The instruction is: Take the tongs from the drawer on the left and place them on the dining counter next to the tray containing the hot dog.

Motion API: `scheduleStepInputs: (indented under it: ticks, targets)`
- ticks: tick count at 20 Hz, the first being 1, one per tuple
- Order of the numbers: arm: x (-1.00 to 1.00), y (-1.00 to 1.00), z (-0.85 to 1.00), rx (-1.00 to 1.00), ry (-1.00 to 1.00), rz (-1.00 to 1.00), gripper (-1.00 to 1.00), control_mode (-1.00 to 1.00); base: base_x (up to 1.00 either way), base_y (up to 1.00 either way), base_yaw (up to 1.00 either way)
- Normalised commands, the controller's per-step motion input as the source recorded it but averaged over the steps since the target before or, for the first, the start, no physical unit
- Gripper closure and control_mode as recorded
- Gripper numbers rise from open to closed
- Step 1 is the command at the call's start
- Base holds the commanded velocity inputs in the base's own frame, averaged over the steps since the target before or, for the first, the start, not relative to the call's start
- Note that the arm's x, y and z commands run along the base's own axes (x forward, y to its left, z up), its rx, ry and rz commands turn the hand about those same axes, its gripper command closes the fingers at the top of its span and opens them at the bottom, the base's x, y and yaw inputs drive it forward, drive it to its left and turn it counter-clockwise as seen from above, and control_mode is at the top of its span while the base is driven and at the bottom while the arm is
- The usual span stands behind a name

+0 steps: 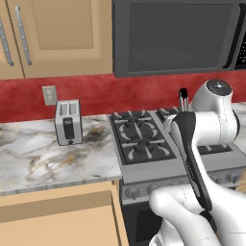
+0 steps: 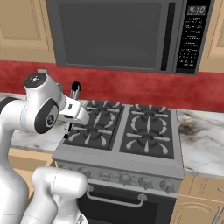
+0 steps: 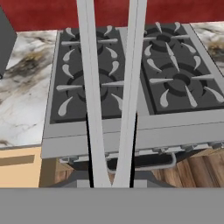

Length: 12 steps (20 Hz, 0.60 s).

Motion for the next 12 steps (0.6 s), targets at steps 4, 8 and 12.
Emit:
scheduleStepInputs:
  ticks: [4, 8, 12]
  targets:
    - [0.00, 0.00, 0.00, 0.00, 0.00, 0.00, 1.00, 1.00, -0.08, -0.04, 0.00]
    - [0.00, 0.00, 0.00, 0.00, 0.00, 0.00, 1.00, 1.00, -0.39, -0.21, -0.06]
    - [0.00, 0.00, 0.00, 0.00, 0.00, 0.00, 1.00, 1.00, -0.51, -0.33, -0.09]
